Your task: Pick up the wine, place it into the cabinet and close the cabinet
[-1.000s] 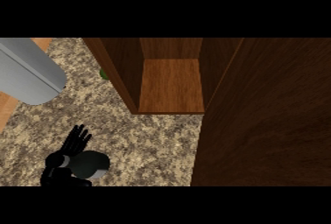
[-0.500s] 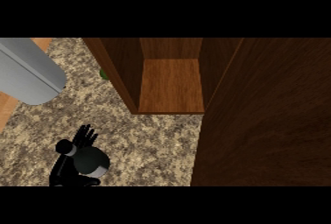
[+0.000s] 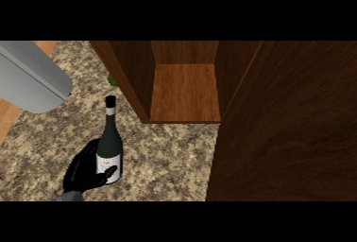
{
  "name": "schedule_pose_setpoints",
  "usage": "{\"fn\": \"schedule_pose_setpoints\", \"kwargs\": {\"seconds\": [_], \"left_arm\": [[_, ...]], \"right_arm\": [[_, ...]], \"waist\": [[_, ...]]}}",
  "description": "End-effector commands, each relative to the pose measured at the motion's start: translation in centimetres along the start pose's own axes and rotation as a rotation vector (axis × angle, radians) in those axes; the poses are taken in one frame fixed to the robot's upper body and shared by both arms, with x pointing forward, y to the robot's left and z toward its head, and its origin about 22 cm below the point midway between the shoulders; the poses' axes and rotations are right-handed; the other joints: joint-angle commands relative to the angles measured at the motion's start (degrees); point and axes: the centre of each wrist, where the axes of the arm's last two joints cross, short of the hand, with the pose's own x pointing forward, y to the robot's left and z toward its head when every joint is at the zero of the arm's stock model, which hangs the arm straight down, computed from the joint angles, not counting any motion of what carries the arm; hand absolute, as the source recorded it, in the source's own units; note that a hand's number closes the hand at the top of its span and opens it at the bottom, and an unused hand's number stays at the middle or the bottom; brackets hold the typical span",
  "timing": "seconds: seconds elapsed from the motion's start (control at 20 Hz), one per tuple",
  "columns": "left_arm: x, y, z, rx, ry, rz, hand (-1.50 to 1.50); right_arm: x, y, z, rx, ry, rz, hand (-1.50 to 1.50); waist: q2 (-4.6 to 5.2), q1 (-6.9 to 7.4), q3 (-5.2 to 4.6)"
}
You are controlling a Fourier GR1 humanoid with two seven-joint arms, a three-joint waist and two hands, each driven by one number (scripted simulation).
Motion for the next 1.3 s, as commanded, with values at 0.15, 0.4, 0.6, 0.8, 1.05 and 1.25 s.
{"fn": "schedule_pose_setpoints", "kwargs": {"seconds": [0.15,0.4,0.6,0.8,1.05,1.25], "left_arm": [[0.3,-0.4,-1.2,-0.083,-0.012,0.08,1.5],[-0.5,-2.6,-1.4,-0.062,-0.03,0.105,1.5],[-0.5,-2.5,-1.8,0.177,-0.128,0.082,1.5],[-1.6,-2.6,-2.1,0.219,-0.179,0.099,1.5],[0.7,-1.9,-2.9,0.177,-0.235,0.129,1.5],[0.2,-3.5,-3.9,0.144,-0.22,0.12,1.5]], "right_arm": [[-1.0,0.0,-0.6,-0.001,-0.027,-0.044,-1.5],[1.7,-0.4,2.0,0.007,-0.02,-0.026,-1.5],[0.7,-0.3,2.0,0.012,-0.011,-0.015,-1.5],[-0.3,-1.0,-0.1,0.005,-0.03,-0.039,-1.5],[0.4,-0.7,-0.1,0.0,-0.022,-0.03,-1.5],[-0.3,-0.1,0.0,0.023,-0.024,-0.021,-1.5]], "waist": [[0.09,0.12,-0.05],[0.0,0.05,-0.04],[-0.03,-0.08,-0.02],[0.2,-0.1,-0.08],[0.02,0.2,-0.04],[0.06,0.05,-0.04]]}}
